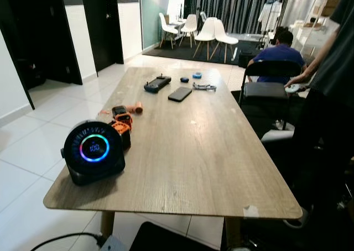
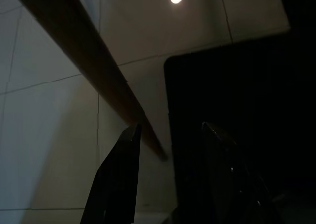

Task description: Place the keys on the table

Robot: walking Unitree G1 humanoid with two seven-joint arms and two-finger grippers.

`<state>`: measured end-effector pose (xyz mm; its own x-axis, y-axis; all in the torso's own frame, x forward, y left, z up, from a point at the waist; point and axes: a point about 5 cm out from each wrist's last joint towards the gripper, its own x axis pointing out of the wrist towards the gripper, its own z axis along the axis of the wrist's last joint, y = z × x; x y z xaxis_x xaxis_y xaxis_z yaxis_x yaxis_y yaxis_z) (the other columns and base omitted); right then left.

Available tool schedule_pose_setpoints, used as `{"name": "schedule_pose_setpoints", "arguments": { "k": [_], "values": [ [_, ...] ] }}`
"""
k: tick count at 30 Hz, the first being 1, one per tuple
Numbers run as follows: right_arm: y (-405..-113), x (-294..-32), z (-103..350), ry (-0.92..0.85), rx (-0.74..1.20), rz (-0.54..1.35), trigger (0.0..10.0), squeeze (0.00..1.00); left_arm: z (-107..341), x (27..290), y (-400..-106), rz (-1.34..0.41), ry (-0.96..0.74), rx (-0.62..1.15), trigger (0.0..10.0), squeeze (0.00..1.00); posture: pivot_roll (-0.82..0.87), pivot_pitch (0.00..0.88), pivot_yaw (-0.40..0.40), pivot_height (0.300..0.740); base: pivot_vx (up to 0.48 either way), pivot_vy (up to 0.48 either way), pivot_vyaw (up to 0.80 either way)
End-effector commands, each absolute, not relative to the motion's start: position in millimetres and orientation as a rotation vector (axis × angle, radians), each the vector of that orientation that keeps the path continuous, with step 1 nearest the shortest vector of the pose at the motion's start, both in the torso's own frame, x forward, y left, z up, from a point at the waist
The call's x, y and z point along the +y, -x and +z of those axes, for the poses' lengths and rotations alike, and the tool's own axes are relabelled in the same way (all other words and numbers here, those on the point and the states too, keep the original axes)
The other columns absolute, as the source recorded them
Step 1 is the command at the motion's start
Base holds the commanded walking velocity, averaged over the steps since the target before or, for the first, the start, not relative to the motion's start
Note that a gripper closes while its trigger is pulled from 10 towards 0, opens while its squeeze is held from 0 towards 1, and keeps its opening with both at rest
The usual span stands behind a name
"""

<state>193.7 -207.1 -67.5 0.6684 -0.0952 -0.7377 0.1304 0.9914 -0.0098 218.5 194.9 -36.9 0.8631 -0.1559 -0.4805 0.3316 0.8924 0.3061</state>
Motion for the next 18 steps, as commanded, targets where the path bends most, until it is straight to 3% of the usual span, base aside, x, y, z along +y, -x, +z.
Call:
{"name": "schedule_pose_setpoints", "arguments": {
  "k": [1, 8, 13, 18],
  "values": [
    [-179, -226, -72, -0.062, 0.83, -0.307, 10.0, 0.0, -40, 186, -214, -0.275, -0.322, 0.454, 10.0, 0.0, 0.01, 0.042, 0.009, 0.74, 0.0, 0.0, 0.0],
    [-163, -249, -73, -0.059, 0.801, -0.537, 10.0, 0.0, -43, 176, -214, -0.283, -0.241, 0.462, 10.0, 0.0, 0.0, 0.037, 0.023, 0.74, 0.0, 0.0, 0.0],
    [-161, -253, -73, -0.027, 0.79, -0.584, 10.0, 0.0, -46, 165, -215, -0.328, -0.184, 0.487, 10.0, 0.0, -0.03, 0.01, 0.016, 0.74, 0.0, 0.0, 0.0],
    [-168, -252, -71, -0.144, 0.75, -0.589, 10.0, 0.0, -47, 157, -215, -0.358, -0.175, 0.487, 10.0, 0.0, -0.03, 0.004, 0.029, 0.74, 0.0, 0.0, 0.0]
  ]
}}
